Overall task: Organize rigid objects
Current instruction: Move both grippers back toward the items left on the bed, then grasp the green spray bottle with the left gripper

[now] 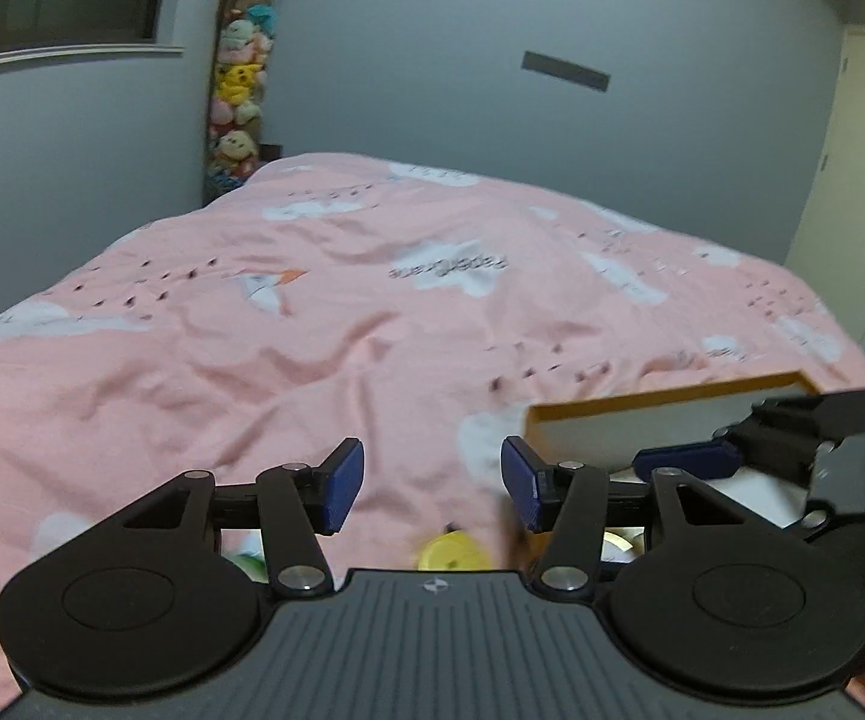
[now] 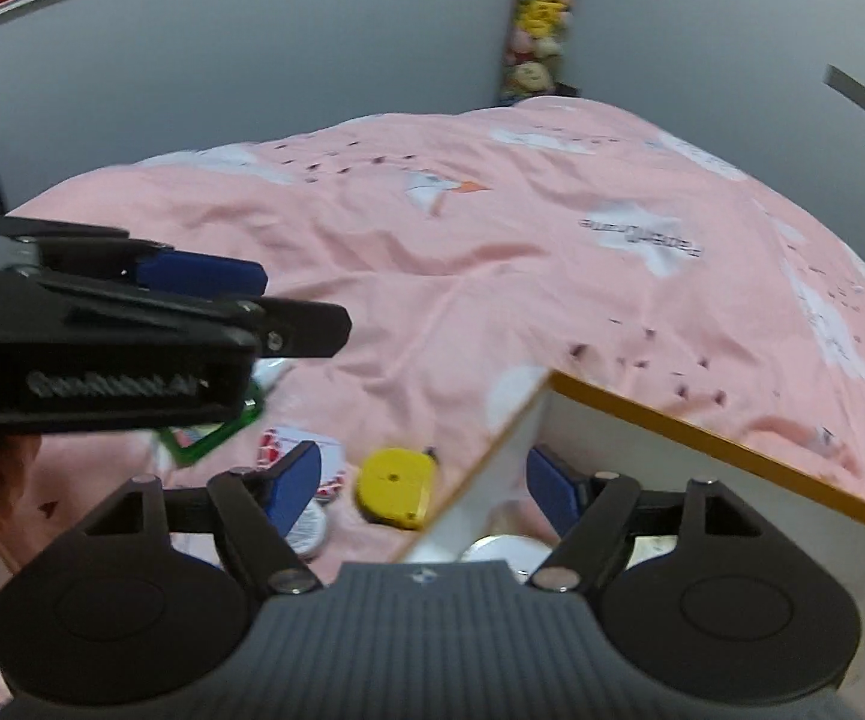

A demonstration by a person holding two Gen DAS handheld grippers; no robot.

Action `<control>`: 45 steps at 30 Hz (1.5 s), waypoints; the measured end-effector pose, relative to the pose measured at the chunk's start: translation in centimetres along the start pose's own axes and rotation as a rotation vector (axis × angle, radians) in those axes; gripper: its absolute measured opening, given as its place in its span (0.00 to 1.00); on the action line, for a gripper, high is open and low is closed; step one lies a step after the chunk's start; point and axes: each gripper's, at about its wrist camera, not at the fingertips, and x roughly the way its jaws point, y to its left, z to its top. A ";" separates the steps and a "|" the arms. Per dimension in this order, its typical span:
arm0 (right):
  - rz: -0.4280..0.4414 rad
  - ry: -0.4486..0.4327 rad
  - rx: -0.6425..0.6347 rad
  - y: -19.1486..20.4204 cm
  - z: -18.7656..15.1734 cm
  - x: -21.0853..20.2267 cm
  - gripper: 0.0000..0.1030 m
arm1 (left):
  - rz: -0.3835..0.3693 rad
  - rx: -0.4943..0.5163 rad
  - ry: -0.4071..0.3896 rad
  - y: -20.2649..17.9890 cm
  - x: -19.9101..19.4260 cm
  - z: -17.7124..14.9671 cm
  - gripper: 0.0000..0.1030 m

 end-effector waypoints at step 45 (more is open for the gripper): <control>0.267 0.354 -0.194 3.9 1.4 13.3 0.47 | 0.135 0.263 0.516 6.6 9.3 -4.3 0.66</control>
